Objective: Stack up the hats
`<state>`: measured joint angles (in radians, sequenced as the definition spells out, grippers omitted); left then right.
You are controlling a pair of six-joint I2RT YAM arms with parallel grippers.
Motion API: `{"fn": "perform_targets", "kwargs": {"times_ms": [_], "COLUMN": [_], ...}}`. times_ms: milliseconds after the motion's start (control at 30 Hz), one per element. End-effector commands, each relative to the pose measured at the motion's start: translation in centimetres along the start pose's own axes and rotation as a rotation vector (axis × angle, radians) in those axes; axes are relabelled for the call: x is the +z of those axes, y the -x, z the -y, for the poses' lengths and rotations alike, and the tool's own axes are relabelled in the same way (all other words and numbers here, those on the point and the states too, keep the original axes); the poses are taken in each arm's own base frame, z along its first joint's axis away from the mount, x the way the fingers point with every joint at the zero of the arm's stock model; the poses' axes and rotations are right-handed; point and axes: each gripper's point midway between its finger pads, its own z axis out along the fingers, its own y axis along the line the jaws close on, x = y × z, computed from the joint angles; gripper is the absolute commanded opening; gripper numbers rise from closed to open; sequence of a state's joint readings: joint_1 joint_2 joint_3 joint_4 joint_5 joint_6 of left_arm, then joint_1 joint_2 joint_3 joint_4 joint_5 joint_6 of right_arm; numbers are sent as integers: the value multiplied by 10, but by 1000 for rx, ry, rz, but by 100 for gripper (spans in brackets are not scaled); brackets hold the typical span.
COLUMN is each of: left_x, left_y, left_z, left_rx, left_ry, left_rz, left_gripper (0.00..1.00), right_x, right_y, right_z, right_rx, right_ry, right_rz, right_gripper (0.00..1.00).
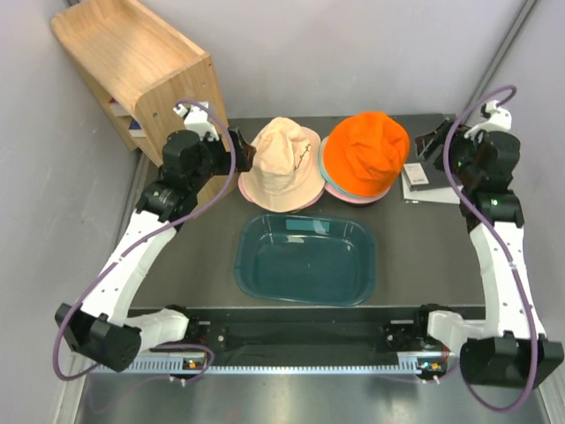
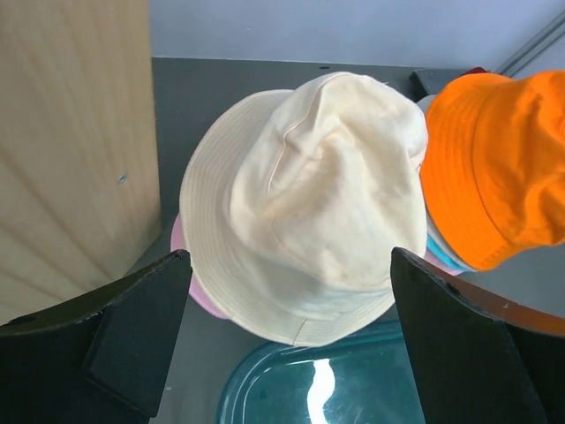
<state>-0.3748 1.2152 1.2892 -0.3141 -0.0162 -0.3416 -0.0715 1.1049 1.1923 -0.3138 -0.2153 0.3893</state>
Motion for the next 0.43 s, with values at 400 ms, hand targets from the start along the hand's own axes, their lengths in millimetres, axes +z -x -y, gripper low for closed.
{"fn": "perform_targets", "kwargs": {"times_ms": [400], "left_x": [-50], "left_y": [-1], "left_z": [-23], "left_rx": [0], "left_ry": [98], "left_rz": [76], "left_gripper": [99], "right_x": [-48], "right_y": [-3], "right_z": [42], "right_rx": [-63], "right_ry": [-176], "right_rz": [182], "right_gripper": [80]}}
